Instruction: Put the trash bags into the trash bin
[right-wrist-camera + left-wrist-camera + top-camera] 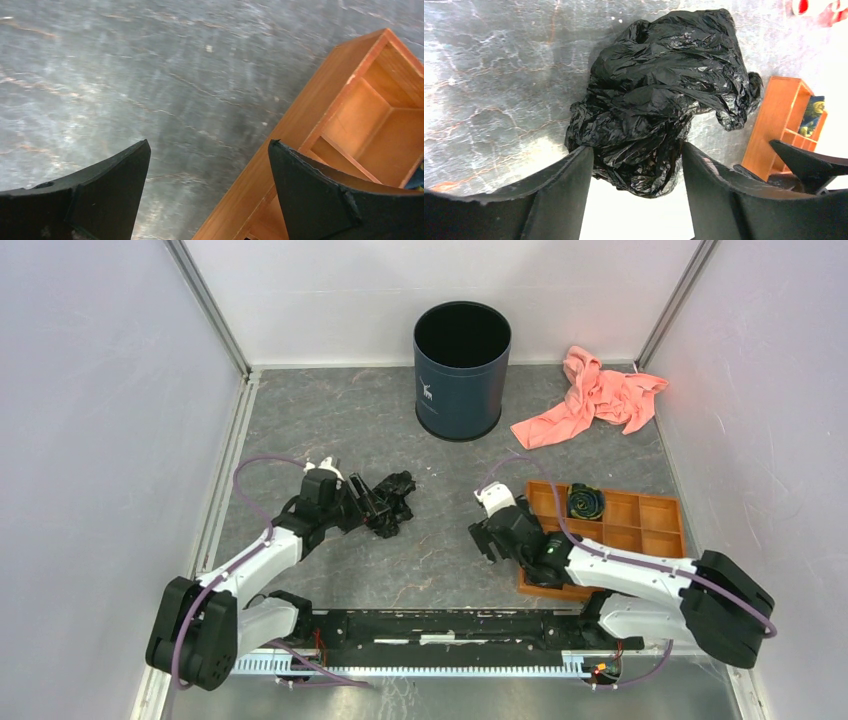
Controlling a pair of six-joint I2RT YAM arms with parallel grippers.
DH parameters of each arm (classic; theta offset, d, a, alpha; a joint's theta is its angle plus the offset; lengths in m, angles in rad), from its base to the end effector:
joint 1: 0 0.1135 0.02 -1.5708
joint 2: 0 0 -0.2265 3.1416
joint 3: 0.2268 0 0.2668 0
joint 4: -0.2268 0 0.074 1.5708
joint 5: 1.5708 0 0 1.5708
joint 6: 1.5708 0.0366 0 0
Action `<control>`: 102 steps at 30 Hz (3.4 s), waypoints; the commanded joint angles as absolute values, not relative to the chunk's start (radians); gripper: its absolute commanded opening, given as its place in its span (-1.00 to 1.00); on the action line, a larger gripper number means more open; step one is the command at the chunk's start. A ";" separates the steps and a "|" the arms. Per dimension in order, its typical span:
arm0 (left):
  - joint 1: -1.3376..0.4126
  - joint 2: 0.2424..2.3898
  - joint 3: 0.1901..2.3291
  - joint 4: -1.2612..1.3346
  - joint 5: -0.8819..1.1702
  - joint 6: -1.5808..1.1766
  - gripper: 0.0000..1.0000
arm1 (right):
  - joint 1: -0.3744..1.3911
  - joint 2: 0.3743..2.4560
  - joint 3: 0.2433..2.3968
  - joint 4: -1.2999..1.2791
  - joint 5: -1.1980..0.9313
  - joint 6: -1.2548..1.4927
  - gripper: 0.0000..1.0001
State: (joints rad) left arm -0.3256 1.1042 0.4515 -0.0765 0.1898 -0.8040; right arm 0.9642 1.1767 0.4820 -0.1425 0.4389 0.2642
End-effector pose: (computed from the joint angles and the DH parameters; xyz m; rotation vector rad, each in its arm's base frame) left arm 0.2281 -0.0843 0.1323 -0.4723 2.3710 -0.7728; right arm 0.1512 0.1907 0.1227 -0.6039 2.2295 0.0901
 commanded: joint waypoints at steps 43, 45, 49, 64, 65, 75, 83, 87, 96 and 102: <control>-0.319 0.892 0.898 -0.478 0.188 -0.582 -0.96 | 0.885 1.409 1.115 0.111 -0.027 -0.049 -1.00; -0.319 0.890 1.004 -0.526 0.146 -0.554 -0.96 | 0.885 1.341 1.099 0.070 -0.017 -0.021 -1.00; -0.319 0.842 1.042 -0.543 0.055 -0.564 -0.82 | 0.877 1.198 0.877 0.154 -0.072 0.127 -1.00; -0.320 0.759 0.638 -0.421 0.323 -0.723 0.61 | 0.843 1.141 0.553 0.175 -0.275 0.280 -0.99; -0.321 0.768 0.622 -0.396 0.351 -0.733 0.63 | 0.843 1.133 0.557 0.169 -0.275 0.276 -1.00; -0.336 0.865 0.453 -0.050 0.510 -0.886 0.99 | 0.841 1.067 0.499 0.166 -0.252 0.250 -1.00; -0.444 1.084 0.406 0.159 0.482 -0.937 0.81 | 0.847 1.029 0.435 0.030 -0.154 0.214 -0.93; -0.495 1.193 0.420 0.199 0.445 -0.932 0.45 | 0.897 1.021 0.482 -0.116 -0.008 0.167 -0.80; -0.520 1.178 0.423 0.196 0.416 -0.937 0.04 | 1.002 1.093 0.650 -0.161 0.216 0.037 -0.06; -0.529 1.124 0.409 0.187 0.407 -0.956 -0.20 | 1.076 1.172 0.704 -0.123 0.267 -0.017 0.21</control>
State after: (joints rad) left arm -0.5198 1.1725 0.4133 0.1513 0.4236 -0.9203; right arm 1.0378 1.1313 0.6540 -0.1707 0.1951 0.0502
